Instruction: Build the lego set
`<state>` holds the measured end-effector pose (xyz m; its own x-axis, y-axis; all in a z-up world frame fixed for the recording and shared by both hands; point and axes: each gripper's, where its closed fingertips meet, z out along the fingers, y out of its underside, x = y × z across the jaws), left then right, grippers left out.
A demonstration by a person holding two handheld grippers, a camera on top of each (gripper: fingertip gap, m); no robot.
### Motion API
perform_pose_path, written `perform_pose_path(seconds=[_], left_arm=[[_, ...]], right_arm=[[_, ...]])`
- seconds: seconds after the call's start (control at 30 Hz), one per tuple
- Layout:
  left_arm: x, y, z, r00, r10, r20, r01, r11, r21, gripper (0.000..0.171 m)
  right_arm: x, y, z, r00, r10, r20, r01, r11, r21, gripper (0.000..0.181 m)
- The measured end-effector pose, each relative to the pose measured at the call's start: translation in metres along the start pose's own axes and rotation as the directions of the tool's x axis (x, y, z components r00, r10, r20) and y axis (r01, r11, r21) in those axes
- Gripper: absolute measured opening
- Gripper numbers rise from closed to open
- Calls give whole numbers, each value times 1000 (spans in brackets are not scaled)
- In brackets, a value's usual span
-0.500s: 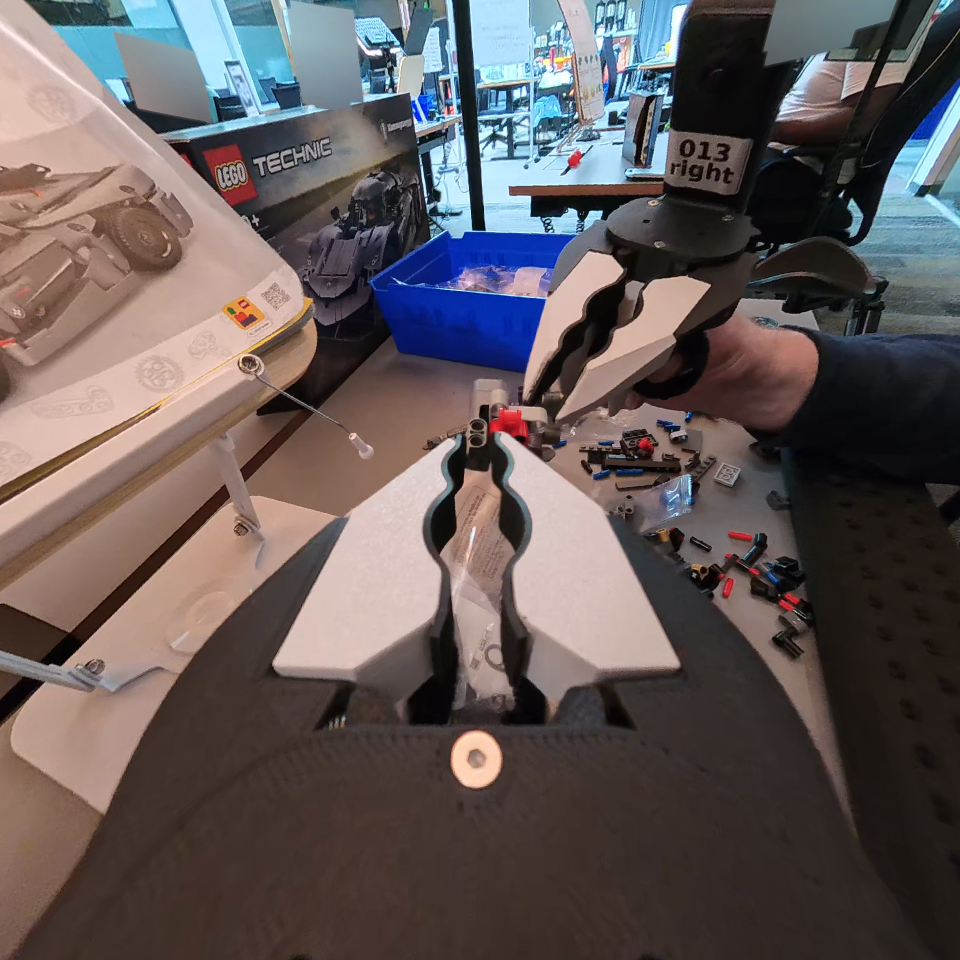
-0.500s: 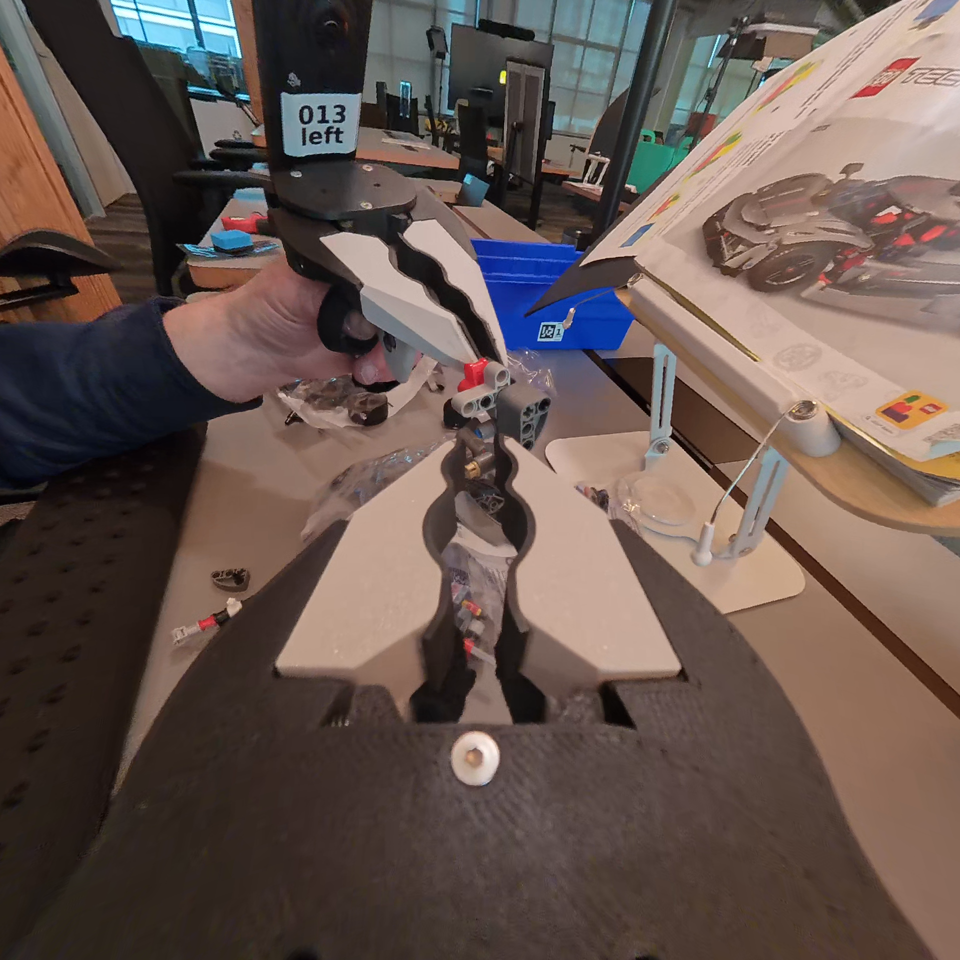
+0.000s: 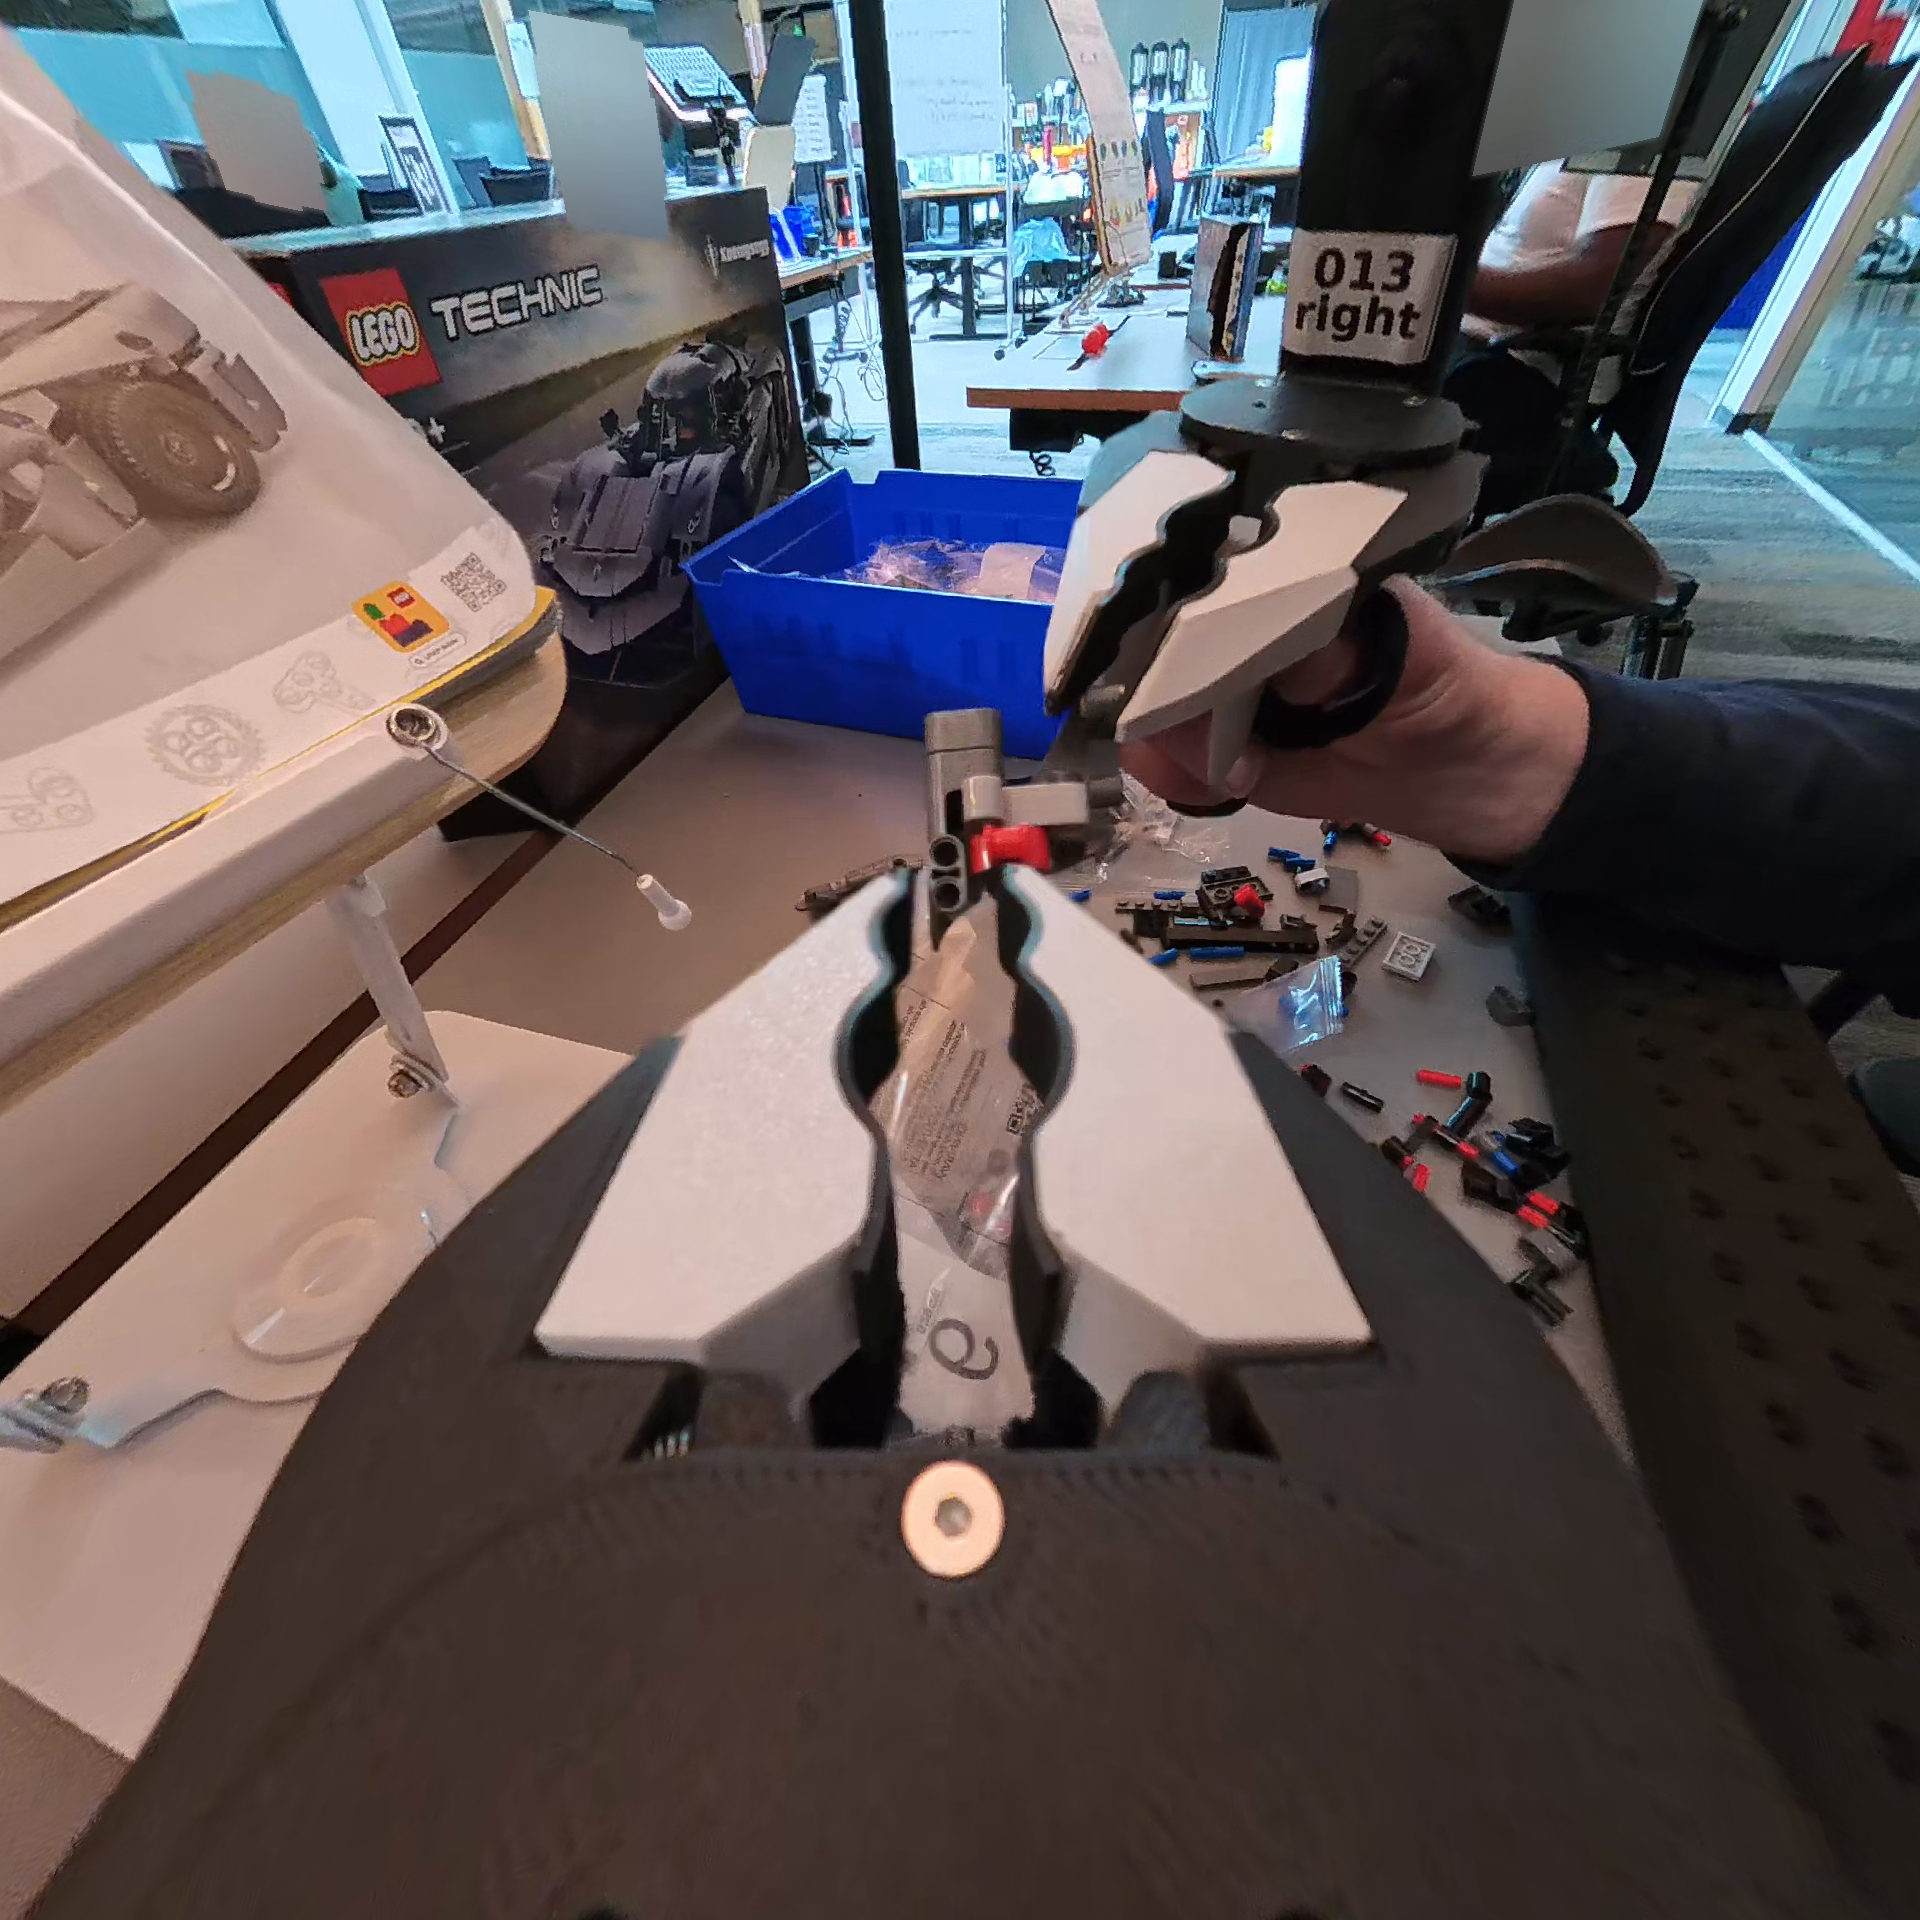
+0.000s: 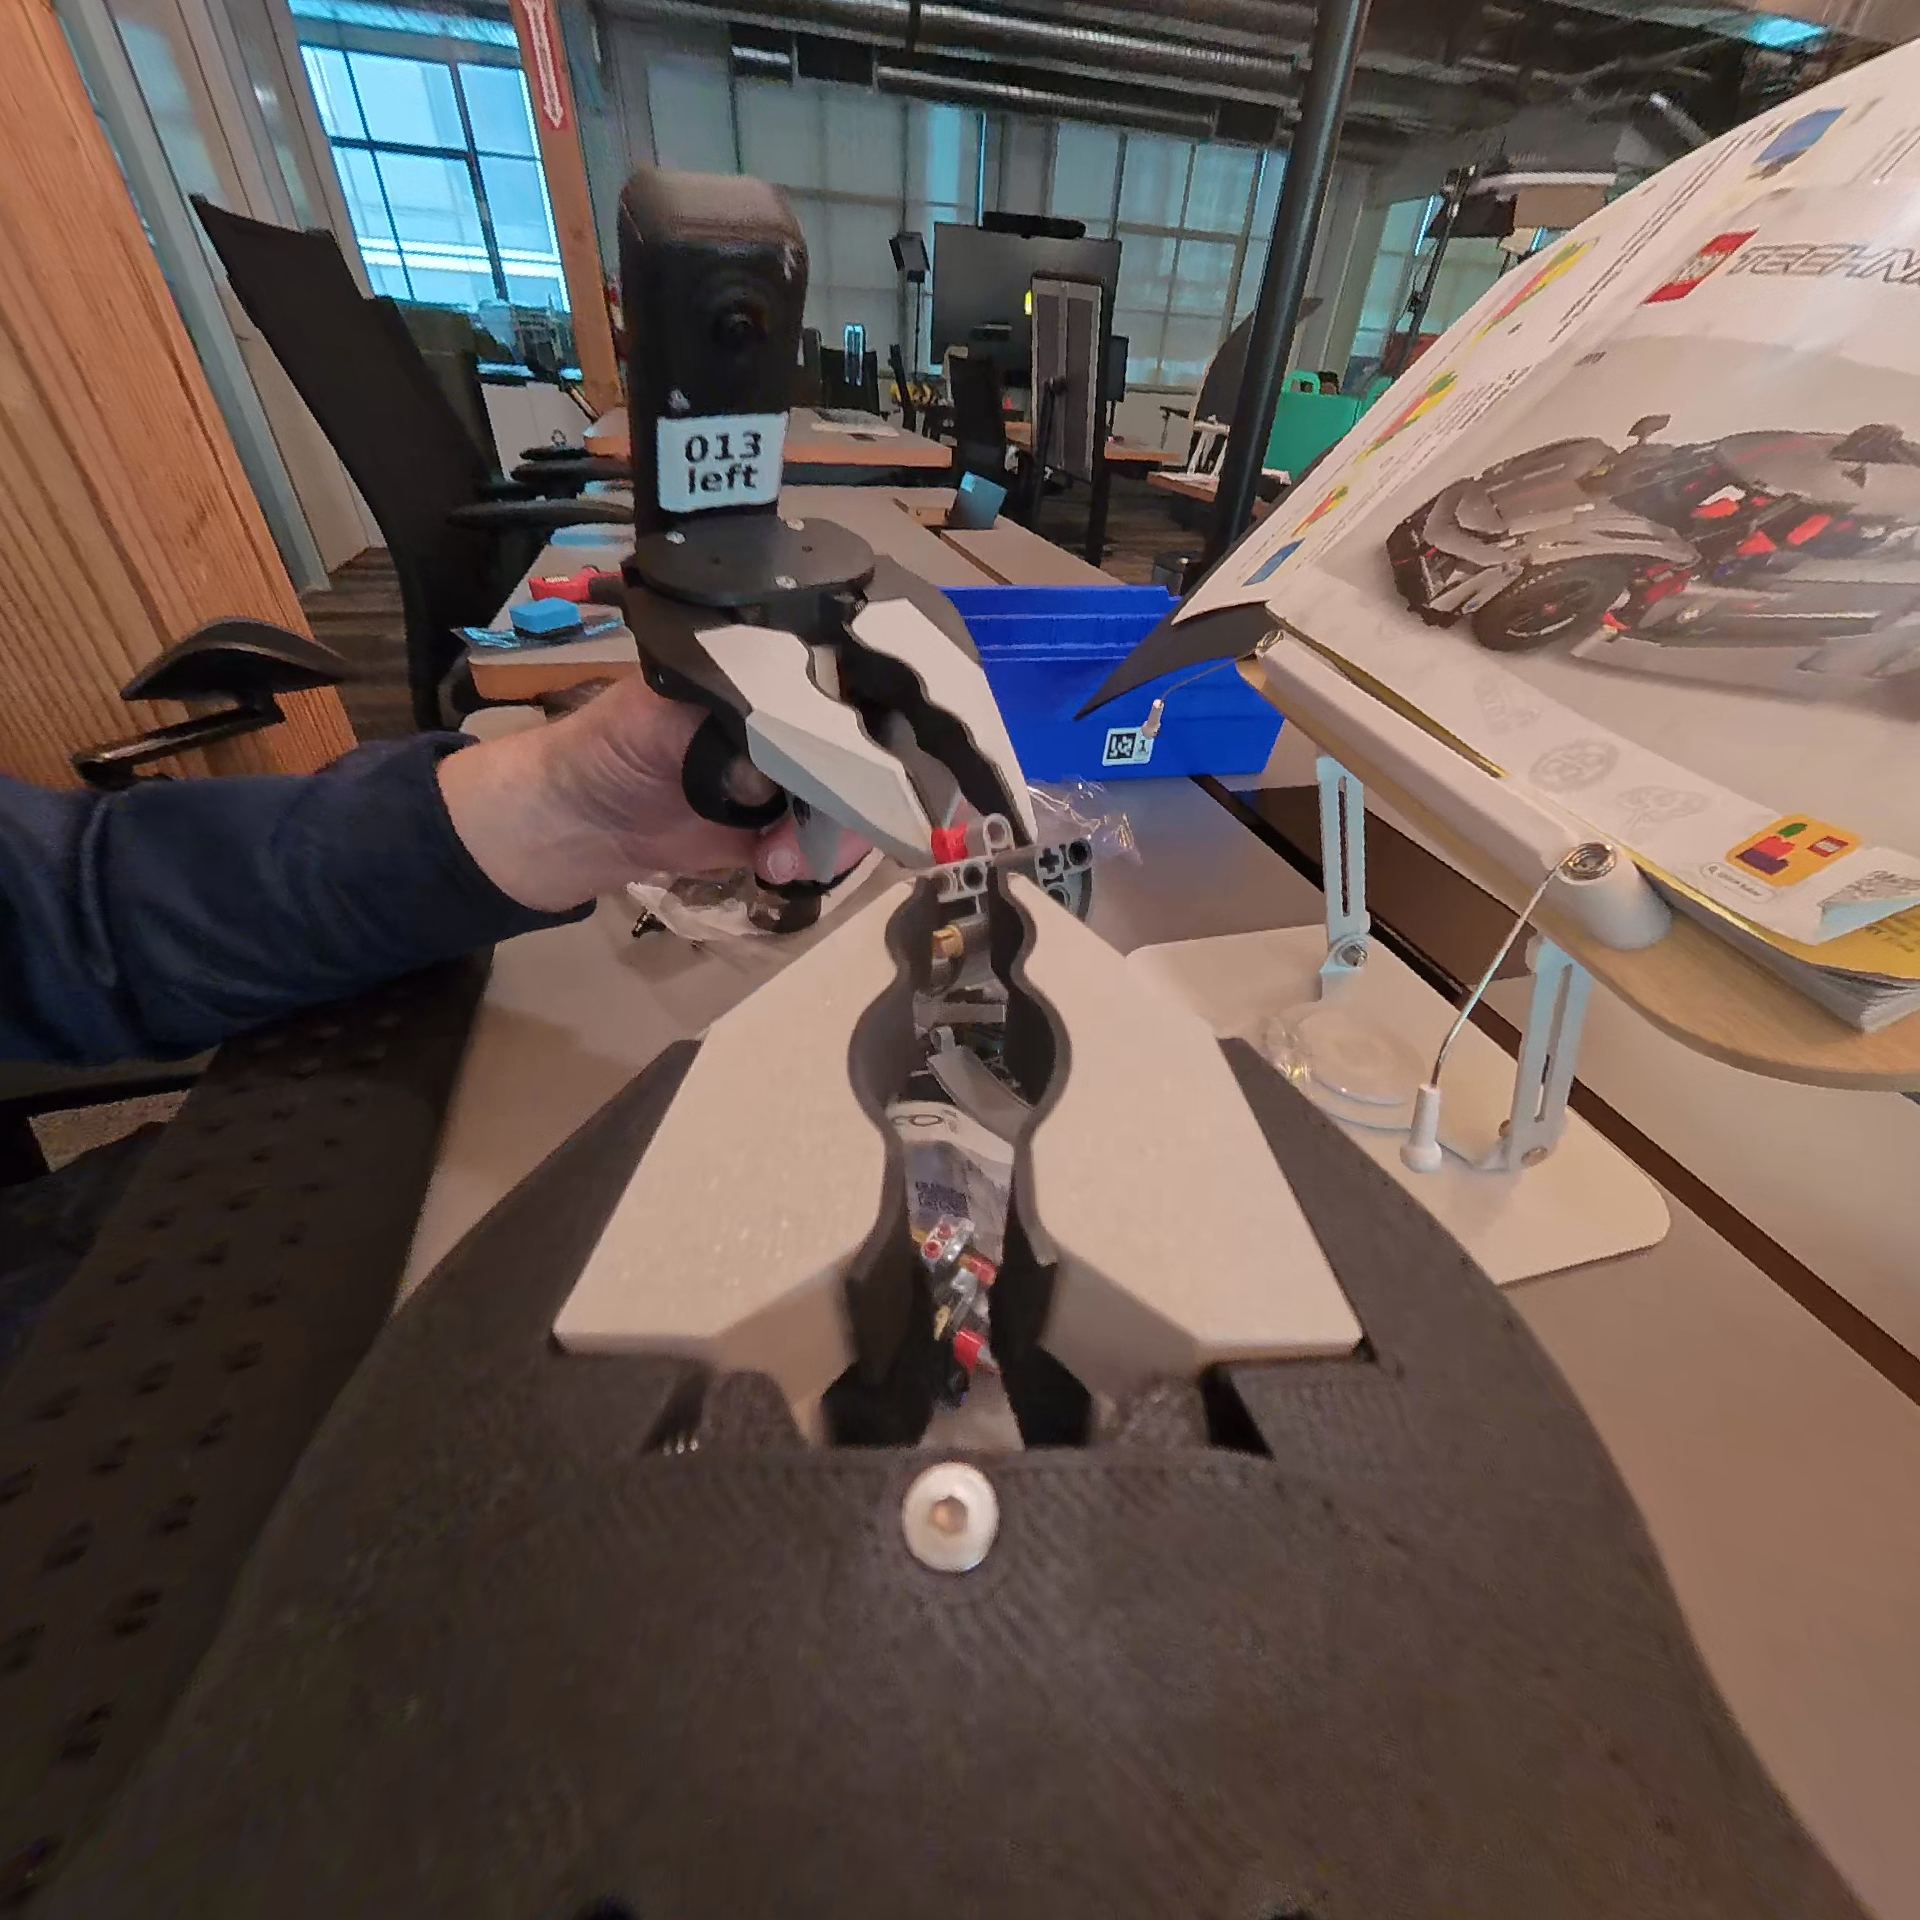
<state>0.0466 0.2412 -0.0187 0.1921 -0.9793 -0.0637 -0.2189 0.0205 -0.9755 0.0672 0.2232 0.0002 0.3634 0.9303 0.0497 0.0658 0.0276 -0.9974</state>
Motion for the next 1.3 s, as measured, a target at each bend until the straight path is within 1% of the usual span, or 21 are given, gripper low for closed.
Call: perform_pose_path(seconds=[0.03, 0.07, 0.1, 0.17, 0.23, 0.33, 0.4, 0.47, 0.53, 0.6, 0.67, 0.77, 0.83, 0.87, 0.93, 1.0, 1.07, 1.13, 1.23, 1.27, 1.3], left_arm=[[0, 0, 1, 999, 26, 18, -27, 1000, 3, 7], [0, 0, 2, 999, 44, 27, -44, 999, -5, 7], [0, 1, 2, 999, 46, 28, -45, 999, -15, 4], [2, -3, 2, 999, 37, 20, -38, 999, 10, 3], [2, -4, 2, 999, 32, 10, -32, 999, 12, 3], [1, -6, 0, 999, 34, 19, -34, 999, 28, 2], [0, -9, -2, 999, 40, 30, -41, 998, 46, 0], [1, -11, -2, 999, 45, 28, -47, 997, 54, 0], [2, -9, 0, 998, 55, 36, -56, 998, 35, 0], [1, -4, 1, 998, 58, 35, -58, 998, 10, 0], [-1, 4, 3, 998, 53, 33, -52, 998, -32, 0], [-5, 14, 6, 997, 55, 53, -50, 995, -82, 0], [-11, 22, 9, 995, 60, 78, -51, 991, -121, 2], [-16, 28, 9, 991, 78, 105, -62, 986, -153, 3], [-21, 38, 11, 987, 93, 130, -65, 977, -203, 4], [-27, 47, 12, 984, 89, 152, -50, 968, -248, 5], [-28, 53, 14, 984, 85, 154, -41, 962, -269, 6], [-28, 56, 16, 986, 78, 148, -35, 961, -273, 6], [-29, 60, 17, 988, 65, 143, -23, 960, -281, 6], [-29, 61, 17, 988, 63, 143, -21, 959, -282, 6], [-29, 62, 17, 988, 60, 141, -18, 958, -285, 6]], right_arm=[[-1, -1, 0, 1000, 1, 5, -1, 1000, 7, 7], [-1, -2, 0, 1000, 0, 7, 0, 1000, 9, 7], [-1, -3, -1, 1000, -2, 5, 2, 1000, 15, 6], [-2, -7, -3, 1000, 0, 11, -1, 999, 37, 7], [0, -8, -5, 1000, 8, 10, -8, 999, 46, 8], [4, -10, -10, 1000, 23, 10, -24, 998, 53, 18], [8, -4, -10, 998, 69, 17, -69, 997, 29, 23], [6, 4, -6, 993, 108, 56, -107, 994, -5, 29], [2, 13, -1, 990, 117, 77, -114, 992, -44, 26], [3, 20, 2, 996, 79, 46, -75, 993, -88, 18], [5, 18, 0, 997, 64, 32, -62, 995, -77, 14], [13, 20, -4, 992, 124, 25, -122, 990, -76, 20], [19, 33, -5, 990, 139, 8, -137, 981, -137, 22], [21, 45, -4, 990, 144, -9, -142, 969, -204, 24], [21, 72, -5, 992, 125, -14, -122, 930, -347, 24], [17, 91, -2, 993, 114, -5, -105, 892, -440, 24], [17, 111, 1, 992, 120, -34, -120, 844, -522, 28], [21, 127, 6, 990, 120, -81, -144, 806, -574, 29], [26, 138, 13, 977, 160, -138, -211, 784, -584, 29], [28, 142, 13, 976, 153, -154, -215, 775, -595, 29], [30, 146, 13, 977, 136, -165, -209, 766, -608, 23]])
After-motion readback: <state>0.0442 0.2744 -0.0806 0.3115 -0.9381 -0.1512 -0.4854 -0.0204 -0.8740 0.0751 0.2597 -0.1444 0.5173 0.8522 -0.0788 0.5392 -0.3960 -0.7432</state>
